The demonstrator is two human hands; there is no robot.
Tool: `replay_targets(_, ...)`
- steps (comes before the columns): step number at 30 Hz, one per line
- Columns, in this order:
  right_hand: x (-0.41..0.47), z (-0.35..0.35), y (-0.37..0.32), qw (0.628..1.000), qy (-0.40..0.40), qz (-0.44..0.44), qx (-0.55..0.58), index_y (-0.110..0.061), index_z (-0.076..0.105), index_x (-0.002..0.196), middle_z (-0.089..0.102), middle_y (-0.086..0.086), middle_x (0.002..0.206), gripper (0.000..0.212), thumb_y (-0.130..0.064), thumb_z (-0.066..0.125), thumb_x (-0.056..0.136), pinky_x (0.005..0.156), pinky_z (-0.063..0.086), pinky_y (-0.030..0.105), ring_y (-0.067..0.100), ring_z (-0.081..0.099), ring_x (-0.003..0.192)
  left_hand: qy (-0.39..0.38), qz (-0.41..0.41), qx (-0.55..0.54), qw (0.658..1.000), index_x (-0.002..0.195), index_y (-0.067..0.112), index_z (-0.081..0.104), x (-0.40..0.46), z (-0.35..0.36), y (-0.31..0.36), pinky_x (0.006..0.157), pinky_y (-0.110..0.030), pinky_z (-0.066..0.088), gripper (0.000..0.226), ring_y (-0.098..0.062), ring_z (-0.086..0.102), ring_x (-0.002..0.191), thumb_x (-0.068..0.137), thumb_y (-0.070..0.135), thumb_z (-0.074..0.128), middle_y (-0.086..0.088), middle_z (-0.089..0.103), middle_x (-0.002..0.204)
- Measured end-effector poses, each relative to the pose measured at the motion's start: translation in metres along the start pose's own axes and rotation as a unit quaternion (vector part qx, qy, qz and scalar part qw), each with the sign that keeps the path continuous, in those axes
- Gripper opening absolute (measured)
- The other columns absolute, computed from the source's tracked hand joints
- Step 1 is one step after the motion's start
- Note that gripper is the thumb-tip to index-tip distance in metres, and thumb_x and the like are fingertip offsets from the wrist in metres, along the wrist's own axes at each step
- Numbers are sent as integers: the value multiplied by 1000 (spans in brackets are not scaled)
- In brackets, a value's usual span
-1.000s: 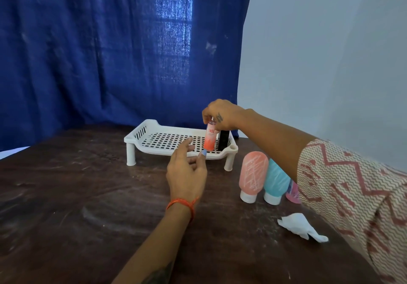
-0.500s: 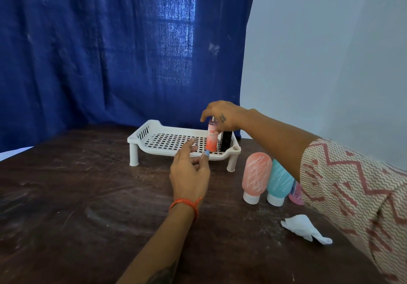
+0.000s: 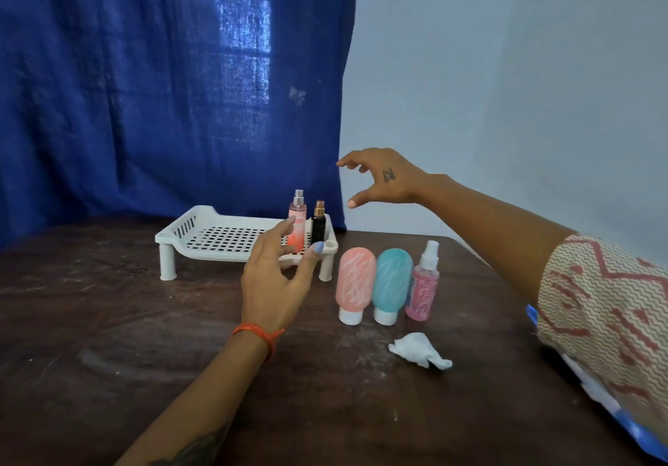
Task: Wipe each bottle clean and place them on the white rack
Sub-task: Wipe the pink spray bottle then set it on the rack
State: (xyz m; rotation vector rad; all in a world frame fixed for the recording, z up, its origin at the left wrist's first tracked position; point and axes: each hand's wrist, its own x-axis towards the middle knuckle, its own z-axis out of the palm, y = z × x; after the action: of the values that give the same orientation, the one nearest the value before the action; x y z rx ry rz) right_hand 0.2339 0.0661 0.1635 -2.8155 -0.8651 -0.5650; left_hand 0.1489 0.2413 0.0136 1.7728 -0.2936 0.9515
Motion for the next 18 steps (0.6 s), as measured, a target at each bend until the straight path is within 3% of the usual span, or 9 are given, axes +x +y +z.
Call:
replay_targets(5, -54, -17, 24, 994, 30, 56, 87, -21, 49, 129, 55, 4, 126, 65, -32, 78, 72, 89, 46, 30, 19, 54, 109, -38, 104, 35, 993, 129, 18, 52, -10, 3, 14, 84, -8, 43, 54, -4, 53, 106, 81, 41, 62, 8, 52, 120)
replay_targets(8, -84, -20, 37, 988, 39, 84, 125, -22, 51, 127, 57, 3, 122, 62, -31, 79, 72, 91, 48, 31, 18, 56, 106, -70, 139, 46, 987, 131, 15, 51, -16, 5, 20, 85, 1, 37, 58, 0, 50, 107, 82, 44, 61, 6, 52, 123)
replay_targets(13, -127, -5, 50, 979, -3, 106, 176, -23, 55, 123, 60, 0, 114, 56, -22, 79, 72, 85, 49, 23, 15, 61, 98, -99, 161, 82, 978, 131, 18, 49, -21, 7, 22, 82, 4, 35, 60, 3, 46, 105, 82, 51, 60, 8, 50, 121)
replay_targets(18, -149, 22, 55, 980, 8, 103, 171, -23, 60, 113, 61, -5, 96, 42, -22, 76, 75, 82, 50, 21, 8, 64, 84, -100, 163, 96, 977, 130, 13, 51, -23, 7, 21, 80, -7, 41, 59, -11, 55, 104, 81, 43, 63, -8, 57, 124)
